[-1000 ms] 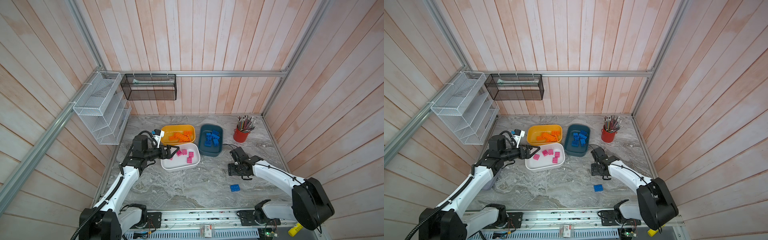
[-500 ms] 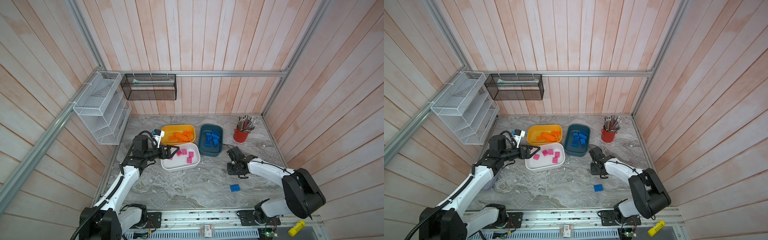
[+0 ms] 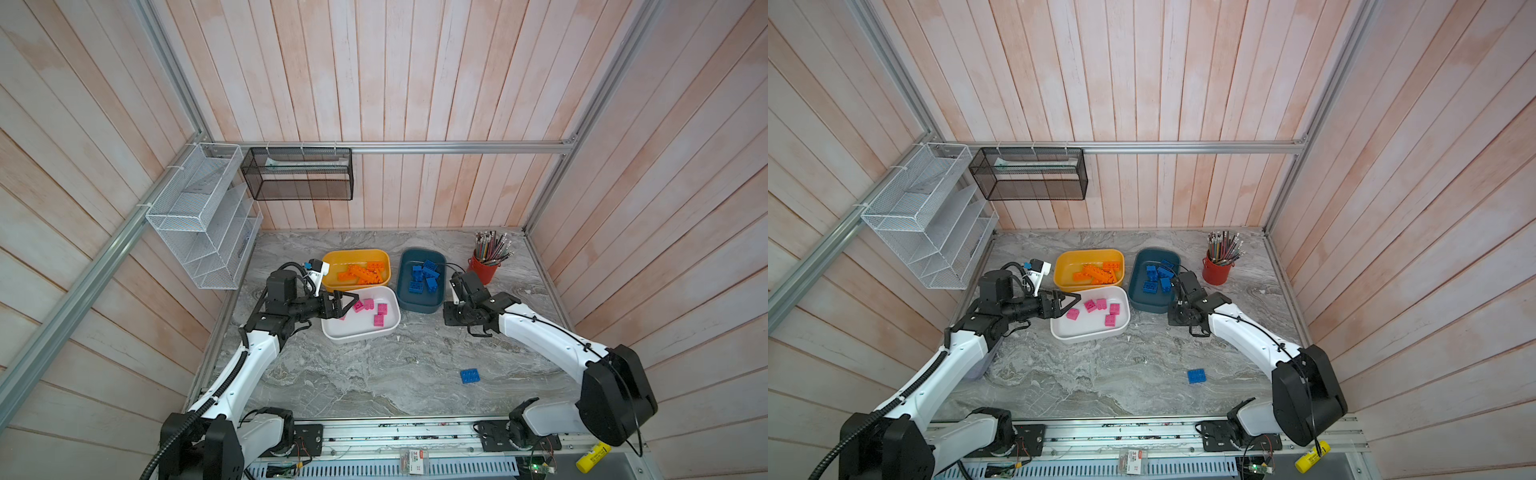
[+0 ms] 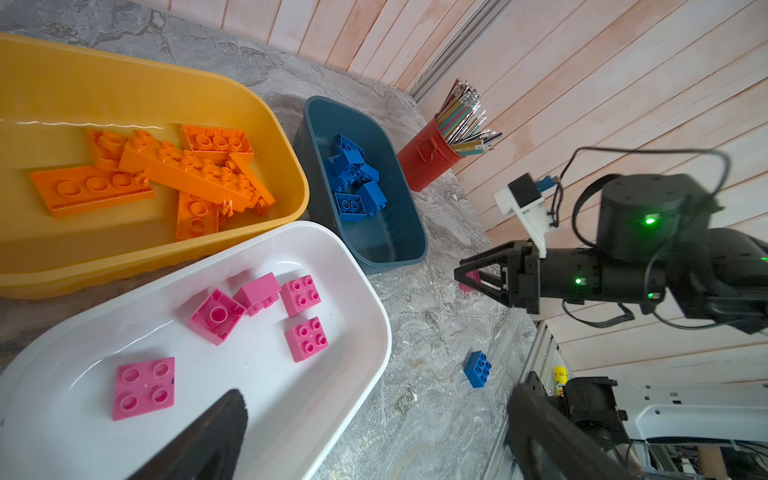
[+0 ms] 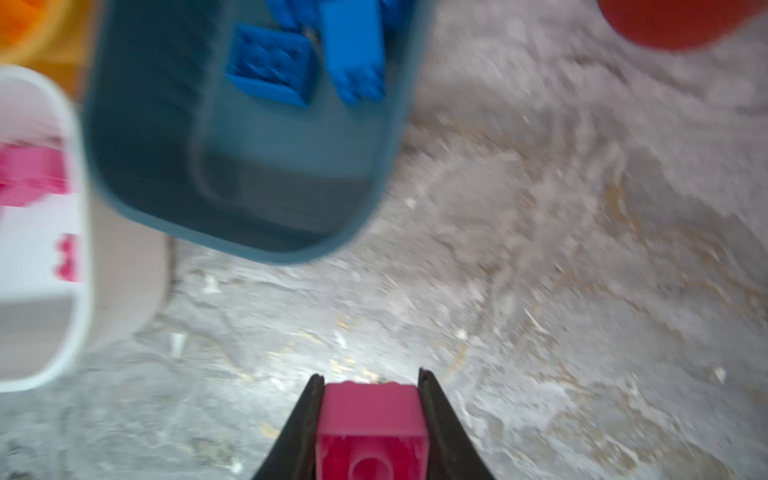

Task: Sort the legos into containers by color
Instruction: 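Carry the pink brick over the white tub and open the right gripper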

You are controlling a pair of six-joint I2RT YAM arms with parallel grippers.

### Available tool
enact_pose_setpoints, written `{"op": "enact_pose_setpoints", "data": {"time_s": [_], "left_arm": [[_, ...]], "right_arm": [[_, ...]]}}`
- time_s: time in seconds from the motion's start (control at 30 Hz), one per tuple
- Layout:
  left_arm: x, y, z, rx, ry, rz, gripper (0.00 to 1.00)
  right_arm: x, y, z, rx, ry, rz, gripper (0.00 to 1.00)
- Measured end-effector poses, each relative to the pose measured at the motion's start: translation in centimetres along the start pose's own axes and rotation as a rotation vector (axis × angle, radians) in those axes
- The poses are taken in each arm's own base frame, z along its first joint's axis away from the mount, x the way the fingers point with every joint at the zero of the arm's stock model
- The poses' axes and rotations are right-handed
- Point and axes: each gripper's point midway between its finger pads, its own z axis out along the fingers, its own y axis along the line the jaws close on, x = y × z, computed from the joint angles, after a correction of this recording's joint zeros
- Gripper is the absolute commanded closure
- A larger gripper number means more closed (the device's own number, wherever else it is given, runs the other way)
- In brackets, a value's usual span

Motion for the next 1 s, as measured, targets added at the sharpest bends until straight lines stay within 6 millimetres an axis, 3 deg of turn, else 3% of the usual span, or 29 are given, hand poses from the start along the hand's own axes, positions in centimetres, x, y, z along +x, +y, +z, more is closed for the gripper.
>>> {"op": "enact_pose_setpoints", "data": {"time_s": [0.1,0.2,0.3,0.4,0.57,0.7,0.83,1.0], "left_arm": [[0.0,-0.2,-0.4,-0.005,-0.004,0.003,0.00],[-0.3,-0.4,-1.1,-0.014,-0.023,0.010,0.00],[-0.8,-0.3,-1.7,-0.031,-0.047,0.015,0.00],[-1.1,-0.2,-2.2,-0.044,-0.065,0.018,0.00],[-1.0,0.0,-2.4,-0.049,-0.067,0.014,0.00],[-0.7,0.2,-2.3,-0.051,-0.059,0.009,0.00],[-0.7,0.2,-2.2,-0.052,-0.057,0.008,0.00],[-0.6,0.4,-2.1,-0.053,-0.051,0.003,0.00]], "right_arm": [[-2.9,6.2,-0.3,-0.147,-0.050,-0.065,0.74],[-4.3,11.4,0.6,-0.267,-0.060,-0.118,0.74],[-3.9,15.2,2.4,-0.341,-0.028,-0.163,0.74],[-2.3,17.6,4.5,-0.383,0.028,-0.199,0.74],[0.7,19.0,8.0,-0.395,0.124,-0.228,0.72],[1.1,19.3,9.7,-0.381,0.146,-0.242,0.57],[-0.1,19.9,9.4,-0.381,0.112,-0.255,0.44],[-1.7,19.3,7.6,-0.346,0.056,-0.276,0.37]]}}
